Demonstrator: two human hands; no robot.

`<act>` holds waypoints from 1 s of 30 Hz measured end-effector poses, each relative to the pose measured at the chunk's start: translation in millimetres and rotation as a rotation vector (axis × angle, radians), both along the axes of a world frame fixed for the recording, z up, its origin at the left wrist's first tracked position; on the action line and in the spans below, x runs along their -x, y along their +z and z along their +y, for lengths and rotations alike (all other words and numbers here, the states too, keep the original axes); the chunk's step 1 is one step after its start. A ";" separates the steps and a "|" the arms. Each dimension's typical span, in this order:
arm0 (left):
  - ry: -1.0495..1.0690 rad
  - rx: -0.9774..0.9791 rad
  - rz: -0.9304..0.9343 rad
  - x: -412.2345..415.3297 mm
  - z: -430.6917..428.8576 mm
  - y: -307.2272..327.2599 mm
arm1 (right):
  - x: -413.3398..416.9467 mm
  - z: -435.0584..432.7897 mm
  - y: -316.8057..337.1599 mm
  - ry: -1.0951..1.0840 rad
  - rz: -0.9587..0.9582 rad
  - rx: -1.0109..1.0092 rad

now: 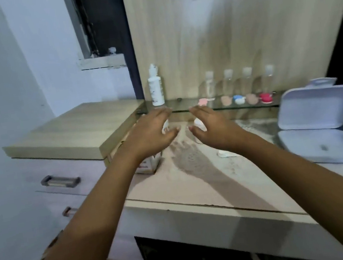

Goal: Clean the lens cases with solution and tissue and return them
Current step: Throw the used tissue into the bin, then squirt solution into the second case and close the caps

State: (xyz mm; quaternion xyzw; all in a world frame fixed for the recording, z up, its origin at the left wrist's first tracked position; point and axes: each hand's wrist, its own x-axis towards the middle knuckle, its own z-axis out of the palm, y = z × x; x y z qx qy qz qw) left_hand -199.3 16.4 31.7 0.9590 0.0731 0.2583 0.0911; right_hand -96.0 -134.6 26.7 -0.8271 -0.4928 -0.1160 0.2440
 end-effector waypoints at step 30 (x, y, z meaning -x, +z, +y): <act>-0.166 0.093 0.172 -128.5 -62.0 -112.7 | -86.3 -79.3 -107.8 -0.253 0.150 -0.074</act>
